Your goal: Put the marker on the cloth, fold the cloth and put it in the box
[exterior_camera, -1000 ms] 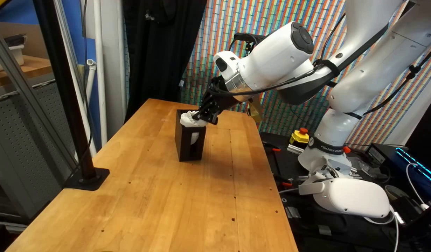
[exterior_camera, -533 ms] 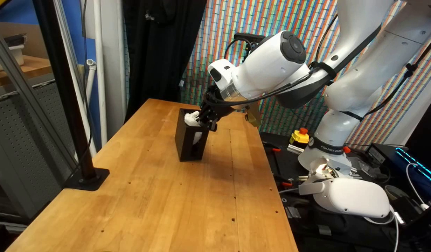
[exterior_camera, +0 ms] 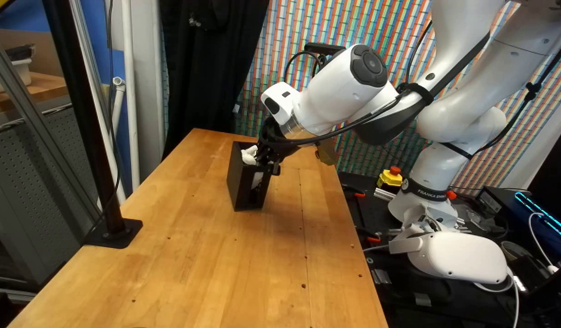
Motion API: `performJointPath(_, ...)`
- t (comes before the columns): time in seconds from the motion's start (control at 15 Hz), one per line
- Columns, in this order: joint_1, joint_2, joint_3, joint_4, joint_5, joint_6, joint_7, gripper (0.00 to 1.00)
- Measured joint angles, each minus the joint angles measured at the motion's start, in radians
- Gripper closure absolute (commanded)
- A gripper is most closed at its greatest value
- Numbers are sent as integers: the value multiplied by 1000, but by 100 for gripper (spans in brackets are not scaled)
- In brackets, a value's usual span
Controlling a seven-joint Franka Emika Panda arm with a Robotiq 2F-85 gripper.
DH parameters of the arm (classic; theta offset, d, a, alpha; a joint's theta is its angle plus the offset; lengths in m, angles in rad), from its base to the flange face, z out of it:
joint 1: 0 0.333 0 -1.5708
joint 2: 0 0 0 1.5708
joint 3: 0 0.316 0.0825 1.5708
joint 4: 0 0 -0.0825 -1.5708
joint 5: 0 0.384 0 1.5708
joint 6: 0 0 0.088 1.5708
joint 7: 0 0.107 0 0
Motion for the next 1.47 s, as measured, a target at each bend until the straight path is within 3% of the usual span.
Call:
performJointPath(0.33, -154, -1, 159, 47, 152, 6, -170, 92)
performJointPath(0.6, -187, 3, 210, 60, 241, 5, -230, 92)
performJointPath(0.73, -135, -2, 164, 59, 326, 8, -291, 92)
performJointPath(0.93, -136, 7, 182, 61, 336, 7, -294, 92)
performJointPath(1.07, -78, 3, 131, 60, 396, 8, -335, 92)
performJointPath(1.47, -77, 12, 136, 62, 396, 8, -335, 92)
